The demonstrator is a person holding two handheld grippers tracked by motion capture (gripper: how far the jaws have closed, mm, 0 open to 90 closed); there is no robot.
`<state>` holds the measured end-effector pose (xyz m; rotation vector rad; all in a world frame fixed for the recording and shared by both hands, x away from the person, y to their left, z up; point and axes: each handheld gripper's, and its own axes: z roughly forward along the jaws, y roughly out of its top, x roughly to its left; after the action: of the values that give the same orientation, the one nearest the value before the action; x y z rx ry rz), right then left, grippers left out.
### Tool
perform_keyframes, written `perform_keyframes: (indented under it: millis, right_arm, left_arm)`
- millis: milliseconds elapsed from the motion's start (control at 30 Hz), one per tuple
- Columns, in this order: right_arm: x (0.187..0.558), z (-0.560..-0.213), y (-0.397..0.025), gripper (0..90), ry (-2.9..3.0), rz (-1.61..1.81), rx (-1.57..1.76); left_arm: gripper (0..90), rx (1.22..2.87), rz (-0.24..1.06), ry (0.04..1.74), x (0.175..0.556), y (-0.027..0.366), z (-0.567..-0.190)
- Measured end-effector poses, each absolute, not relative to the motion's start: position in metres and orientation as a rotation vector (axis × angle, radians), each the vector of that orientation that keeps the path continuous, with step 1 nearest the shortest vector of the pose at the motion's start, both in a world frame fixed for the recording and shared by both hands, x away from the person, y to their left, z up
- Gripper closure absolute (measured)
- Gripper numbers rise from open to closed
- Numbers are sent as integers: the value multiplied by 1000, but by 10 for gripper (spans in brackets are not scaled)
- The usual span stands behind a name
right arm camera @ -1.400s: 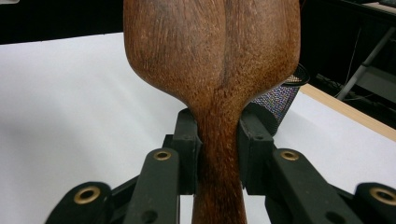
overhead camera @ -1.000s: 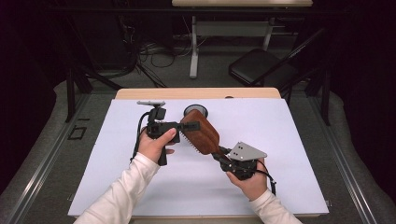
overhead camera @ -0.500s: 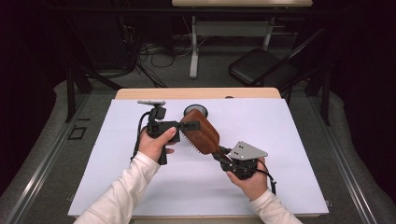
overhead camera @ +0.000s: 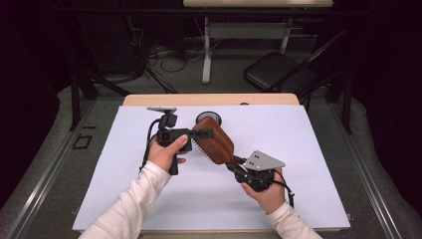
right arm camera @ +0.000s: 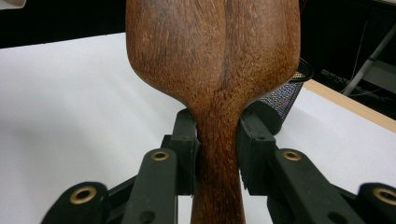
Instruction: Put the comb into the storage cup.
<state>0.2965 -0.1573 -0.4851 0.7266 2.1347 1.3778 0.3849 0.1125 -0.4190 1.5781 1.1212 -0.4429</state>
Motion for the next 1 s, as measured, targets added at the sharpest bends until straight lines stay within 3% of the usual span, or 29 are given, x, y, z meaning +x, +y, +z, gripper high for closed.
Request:
perform_keyframes:
  millis: [1000]
  right_arm:
    - [296,-486,-156,583,2152,1388,715]
  left_arm:
    - [499,1593,-391,1141,387,113,-417]
